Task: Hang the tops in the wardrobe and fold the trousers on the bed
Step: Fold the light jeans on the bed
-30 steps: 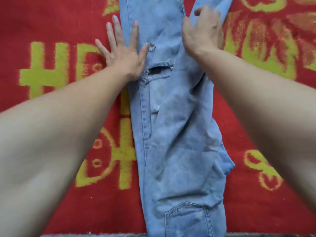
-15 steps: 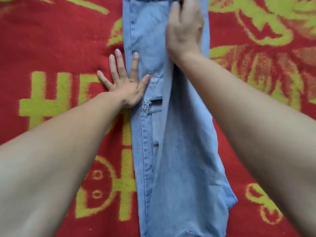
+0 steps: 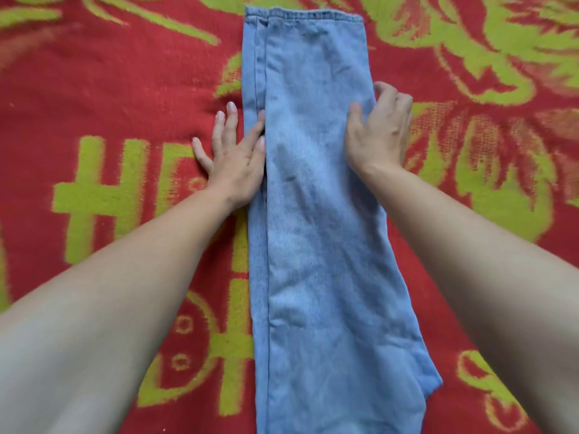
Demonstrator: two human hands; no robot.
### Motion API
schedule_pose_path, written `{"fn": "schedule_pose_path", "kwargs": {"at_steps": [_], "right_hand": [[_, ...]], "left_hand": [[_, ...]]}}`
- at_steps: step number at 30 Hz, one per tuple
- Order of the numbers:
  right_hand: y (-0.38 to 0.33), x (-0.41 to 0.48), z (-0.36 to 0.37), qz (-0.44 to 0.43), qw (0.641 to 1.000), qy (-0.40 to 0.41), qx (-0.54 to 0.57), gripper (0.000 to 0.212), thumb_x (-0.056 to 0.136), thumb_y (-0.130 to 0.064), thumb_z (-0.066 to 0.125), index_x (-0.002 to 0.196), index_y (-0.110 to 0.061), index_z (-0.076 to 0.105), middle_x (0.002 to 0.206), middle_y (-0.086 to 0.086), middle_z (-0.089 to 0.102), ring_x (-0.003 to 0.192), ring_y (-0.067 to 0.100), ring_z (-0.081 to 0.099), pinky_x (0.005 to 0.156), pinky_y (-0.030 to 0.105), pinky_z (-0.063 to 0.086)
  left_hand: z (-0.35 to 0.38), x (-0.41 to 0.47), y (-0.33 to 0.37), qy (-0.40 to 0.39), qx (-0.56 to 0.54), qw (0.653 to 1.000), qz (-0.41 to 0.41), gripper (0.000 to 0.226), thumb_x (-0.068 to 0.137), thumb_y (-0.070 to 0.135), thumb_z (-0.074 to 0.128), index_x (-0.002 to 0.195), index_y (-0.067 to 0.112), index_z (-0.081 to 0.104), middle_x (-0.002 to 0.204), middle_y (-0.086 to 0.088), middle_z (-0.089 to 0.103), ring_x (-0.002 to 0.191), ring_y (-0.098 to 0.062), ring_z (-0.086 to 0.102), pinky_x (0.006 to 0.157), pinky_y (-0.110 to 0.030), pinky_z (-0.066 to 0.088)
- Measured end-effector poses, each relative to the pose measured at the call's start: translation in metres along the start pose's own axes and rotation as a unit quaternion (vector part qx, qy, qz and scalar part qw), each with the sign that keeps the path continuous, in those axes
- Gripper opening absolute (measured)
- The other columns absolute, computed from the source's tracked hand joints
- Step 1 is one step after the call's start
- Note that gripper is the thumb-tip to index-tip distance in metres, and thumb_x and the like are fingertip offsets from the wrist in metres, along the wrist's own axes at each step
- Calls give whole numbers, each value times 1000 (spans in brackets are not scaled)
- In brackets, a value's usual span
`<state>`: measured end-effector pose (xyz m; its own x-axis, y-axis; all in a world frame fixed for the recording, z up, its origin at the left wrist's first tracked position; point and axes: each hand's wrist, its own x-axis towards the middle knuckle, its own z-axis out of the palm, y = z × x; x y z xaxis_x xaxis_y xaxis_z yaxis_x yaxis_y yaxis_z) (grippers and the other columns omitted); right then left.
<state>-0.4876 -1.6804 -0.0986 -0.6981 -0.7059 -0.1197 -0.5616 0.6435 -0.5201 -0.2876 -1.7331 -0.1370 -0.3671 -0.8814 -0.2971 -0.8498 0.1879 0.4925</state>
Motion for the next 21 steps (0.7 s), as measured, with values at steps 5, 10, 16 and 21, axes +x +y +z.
{"fn": "schedule_pose_path", "kwargs": {"at_steps": [5, 10, 16, 21], "right_hand": [[10, 7, 5, 43, 999, -32, -8, 48, 100, -45, 45, 140, -17, 48, 140, 10, 41, 133, 27, 36, 110, 35, 26], [9, 22, 5, 64, 997, -29, 44, 35, 99, -40, 49, 129, -25, 56, 136, 9, 46, 130, 27, 42, 108, 34, 31], [-5, 29, 17, 0, 999, -50, 15, 33, 99, -41, 49, 127, -26, 57, 132, 7, 53, 125, 30, 45, 103, 36, 33], [-18, 56, 21, 135, 974, -82, 164, 40, 89, -62, 52, 115, -33, 63, 122, -9, 63, 120, 21, 54, 106, 40, 41]], "left_hand": [[-6, 4, 20, 78, -147, 982, -90, 44, 89, 66, 52, 110, 34, 73, 162, 9, 22, 149, -5, 10, 114, -49, -16], [-6, 8, 19, 143, -207, 961, -113, 18, 93, 36, 62, 101, 24, 73, 153, 5, 42, 145, -6, 27, 120, -48, -6], [-16, 9, 9, 175, -160, 962, -135, 19, 89, 35, 57, 92, 21, 69, 135, 13, 59, 129, -7, 48, 111, -39, 24], [-37, 62, 24, 126, -247, 933, -230, 35, 74, 68, 64, 70, 33, 66, 104, 10, 66, 124, -20, 39, 102, -30, 21]]}}
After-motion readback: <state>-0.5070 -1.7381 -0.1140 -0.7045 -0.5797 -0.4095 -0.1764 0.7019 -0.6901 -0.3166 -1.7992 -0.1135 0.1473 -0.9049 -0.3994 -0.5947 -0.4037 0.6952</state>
